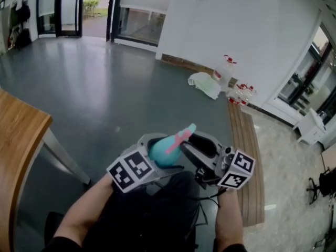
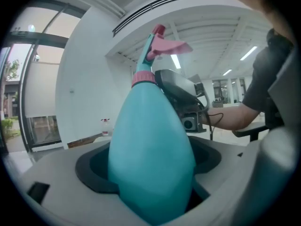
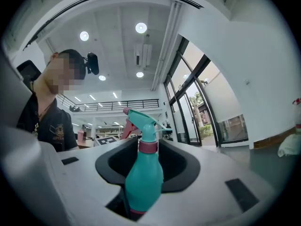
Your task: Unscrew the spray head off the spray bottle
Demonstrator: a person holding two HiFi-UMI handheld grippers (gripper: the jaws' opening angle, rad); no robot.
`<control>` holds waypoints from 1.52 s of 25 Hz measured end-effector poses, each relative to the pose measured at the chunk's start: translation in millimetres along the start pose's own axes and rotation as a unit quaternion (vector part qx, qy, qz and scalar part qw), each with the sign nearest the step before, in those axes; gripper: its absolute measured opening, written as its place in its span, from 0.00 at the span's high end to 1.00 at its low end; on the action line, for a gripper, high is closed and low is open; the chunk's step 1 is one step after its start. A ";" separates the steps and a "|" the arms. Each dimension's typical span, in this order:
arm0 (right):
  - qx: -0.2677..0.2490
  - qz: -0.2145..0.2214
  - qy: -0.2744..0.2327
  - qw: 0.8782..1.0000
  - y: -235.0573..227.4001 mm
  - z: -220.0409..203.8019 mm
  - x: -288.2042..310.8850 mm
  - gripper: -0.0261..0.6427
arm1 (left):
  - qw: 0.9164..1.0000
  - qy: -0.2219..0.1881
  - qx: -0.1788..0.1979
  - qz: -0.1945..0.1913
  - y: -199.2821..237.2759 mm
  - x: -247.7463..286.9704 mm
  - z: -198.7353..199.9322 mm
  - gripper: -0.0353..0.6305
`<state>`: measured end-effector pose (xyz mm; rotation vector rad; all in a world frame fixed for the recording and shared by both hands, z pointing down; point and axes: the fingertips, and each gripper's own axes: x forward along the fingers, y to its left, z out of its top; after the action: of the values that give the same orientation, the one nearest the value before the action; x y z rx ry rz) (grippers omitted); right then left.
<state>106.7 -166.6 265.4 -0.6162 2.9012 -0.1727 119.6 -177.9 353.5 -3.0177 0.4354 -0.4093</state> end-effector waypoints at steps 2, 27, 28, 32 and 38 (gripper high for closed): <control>0.000 -0.029 -0.001 1.000 -7.1 -0.3 0.3 0.76 | 0.999 -0.002 -0.014 0.039 14.2 -1.1 -1.9 0.29; 0.015 -0.126 -0.003 0.992 -12.1 -1.3 23.4 0.76 | 0.993 0.004 -0.007 0.114 25.9 -1.9 -5.0 0.29; 0.016 -0.113 -0.002 0.993 -10.7 -0.9 21.6 0.76 | 0.995 0.003 -0.007 0.100 22.4 -1.3 -4.1 0.29; 0.014 -0.047 0.007 0.999 -3.0 -1.1 15.1 0.76 | 0.999 -0.008 -0.011 0.031 5.5 0.1 -1.3 0.29; -0.001 0.035 0.021 0.999 12.4 -1.5 6.1 0.76 | 0.999 -0.023 -0.012 -0.044 -18.3 -1.8 2.6 0.29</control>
<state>96.1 -157.7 264.2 -0.5151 2.9596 -0.1760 123.5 -159.8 352.4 -3.0706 0.3086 -0.3401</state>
